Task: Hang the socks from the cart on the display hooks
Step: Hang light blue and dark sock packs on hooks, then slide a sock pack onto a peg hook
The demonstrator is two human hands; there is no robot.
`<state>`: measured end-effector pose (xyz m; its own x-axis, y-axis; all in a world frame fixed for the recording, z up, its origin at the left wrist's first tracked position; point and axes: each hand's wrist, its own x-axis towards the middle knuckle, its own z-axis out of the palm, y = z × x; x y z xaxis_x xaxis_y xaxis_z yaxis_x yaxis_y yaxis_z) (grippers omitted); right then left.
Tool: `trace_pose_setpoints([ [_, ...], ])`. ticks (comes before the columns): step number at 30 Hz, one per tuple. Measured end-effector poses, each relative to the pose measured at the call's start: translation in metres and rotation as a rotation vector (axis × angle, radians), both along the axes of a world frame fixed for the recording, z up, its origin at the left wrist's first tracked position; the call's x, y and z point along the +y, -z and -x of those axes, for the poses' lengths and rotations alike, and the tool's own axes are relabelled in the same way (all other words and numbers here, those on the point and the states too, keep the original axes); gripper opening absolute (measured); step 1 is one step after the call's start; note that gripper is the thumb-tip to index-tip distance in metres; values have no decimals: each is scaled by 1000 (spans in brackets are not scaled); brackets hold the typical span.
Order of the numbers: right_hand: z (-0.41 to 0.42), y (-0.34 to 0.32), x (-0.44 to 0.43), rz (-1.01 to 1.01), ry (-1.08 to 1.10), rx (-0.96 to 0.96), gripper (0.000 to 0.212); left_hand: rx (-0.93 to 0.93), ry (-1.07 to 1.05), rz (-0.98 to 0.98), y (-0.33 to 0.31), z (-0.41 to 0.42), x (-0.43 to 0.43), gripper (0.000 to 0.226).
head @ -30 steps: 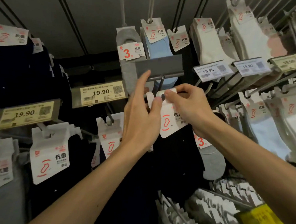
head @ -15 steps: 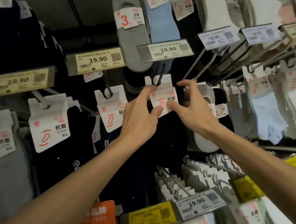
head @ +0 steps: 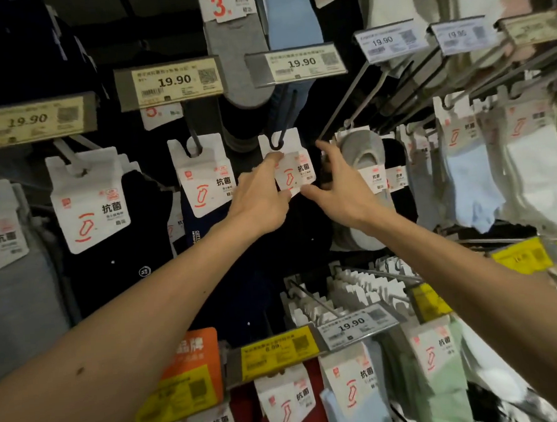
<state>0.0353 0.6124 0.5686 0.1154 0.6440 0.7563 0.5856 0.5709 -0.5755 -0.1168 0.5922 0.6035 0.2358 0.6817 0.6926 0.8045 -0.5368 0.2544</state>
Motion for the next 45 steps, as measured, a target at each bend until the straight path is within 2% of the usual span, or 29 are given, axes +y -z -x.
trace_pose_setpoints([
  [3,2,18,-28,59,16,-71,79,91,-1,-83,8,5,-21,48],
  [7,0,62,-91,17,61,-74,48,178,75,-187,20,22,-50,13],
  [8,0,80,-109,-7,99,-66,39,192,98,-199,25,27,-59,10],
  [11,-3,147,-165,-55,195,-57,17,265,181,-171,53,38,-93,36],
  [13,-1,202,-208,7,274,-67,17,362,265,-126,81,42,-118,44],
  [17,17,325,-298,262,444,33,22,604,492,47,164,38,-159,42],
  [22,42,483,-433,735,582,186,18,1032,705,273,340,6,-226,26],
  [24,39,528,-479,916,630,245,12,1109,793,386,407,-11,-259,27],
  [25,36,548,-500,1004,637,293,21,1131,821,436,439,-21,-272,27],
  [26,31,566,-519,1103,644,332,29,1140,844,482,467,-31,-285,26],
  [28,22,595,-552,1263,701,377,27,1141,878,596,521,-48,-303,23],
  [30,13,617,-579,1362,777,412,23,1136,888,721,570,-65,-314,22],
  [34,-11,656,-604,1541,818,510,28,1124,799,945,641,-92,-319,28],
  [37,-29,690,-599,1587,803,580,30,1083,641,1107,689,-112,-307,33],
  [42,-62,747,-552,1608,659,750,35,871,347,1351,762,-137,-289,39],
  [45,-81,788,-513,1581,592,892,46,730,203,1451,804,-145,-280,64],
])
